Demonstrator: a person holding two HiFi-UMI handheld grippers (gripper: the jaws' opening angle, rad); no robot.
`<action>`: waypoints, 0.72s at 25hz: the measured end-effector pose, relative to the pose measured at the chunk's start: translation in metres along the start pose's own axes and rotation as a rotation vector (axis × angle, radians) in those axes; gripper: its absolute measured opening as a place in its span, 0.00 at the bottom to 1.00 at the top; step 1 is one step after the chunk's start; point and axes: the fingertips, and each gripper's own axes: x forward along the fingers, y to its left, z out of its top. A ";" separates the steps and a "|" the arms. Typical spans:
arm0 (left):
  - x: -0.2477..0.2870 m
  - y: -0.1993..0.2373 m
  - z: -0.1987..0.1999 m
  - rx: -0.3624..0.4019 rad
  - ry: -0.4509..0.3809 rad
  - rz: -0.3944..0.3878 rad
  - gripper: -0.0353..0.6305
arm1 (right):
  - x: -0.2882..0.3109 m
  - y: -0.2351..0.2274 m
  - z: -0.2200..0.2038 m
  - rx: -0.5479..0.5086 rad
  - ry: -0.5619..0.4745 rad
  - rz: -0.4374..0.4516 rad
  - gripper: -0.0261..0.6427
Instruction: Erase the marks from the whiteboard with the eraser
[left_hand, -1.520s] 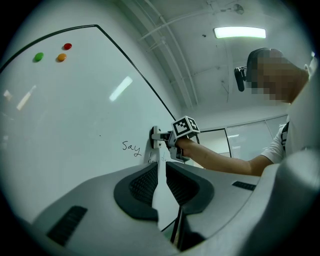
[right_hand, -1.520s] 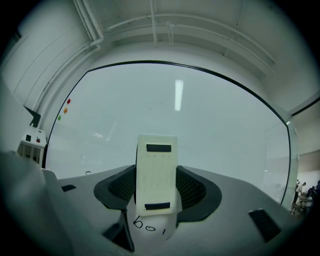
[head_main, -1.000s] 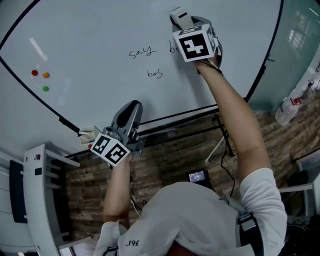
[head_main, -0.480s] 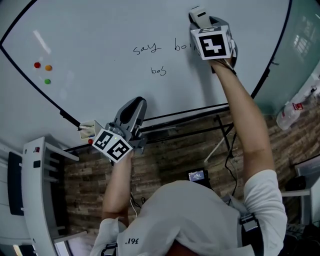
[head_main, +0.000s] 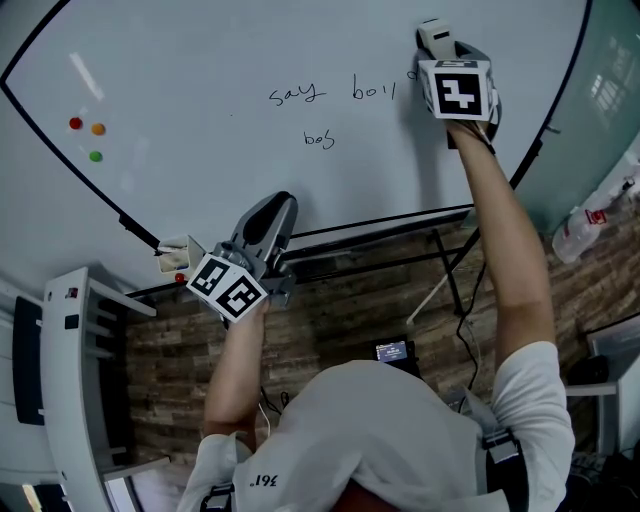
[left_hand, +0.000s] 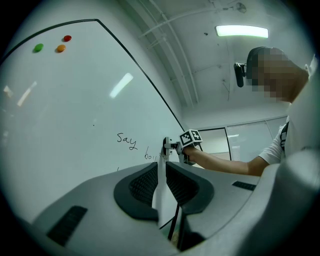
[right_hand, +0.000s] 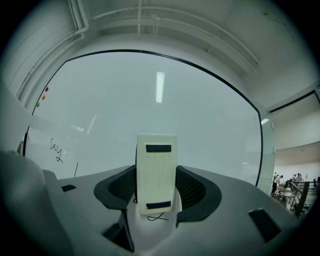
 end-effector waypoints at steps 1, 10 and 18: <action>0.001 -0.001 0.000 -0.001 0.001 -0.002 0.12 | -0.001 -0.007 -0.002 -0.001 0.004 -0.019 0.43; 0.002 -0.001 -0.004 -0.007 0.011 -0.009 0.12 | -0.018 -0.001 -0.003 0.030 -0.052 0.050 0.43; -0.008 0.007 -0.003 -0.013 0.023 0.005 0.12 | -0.025 0.053 -0.006 -0.002 -0.043 0.134 0.43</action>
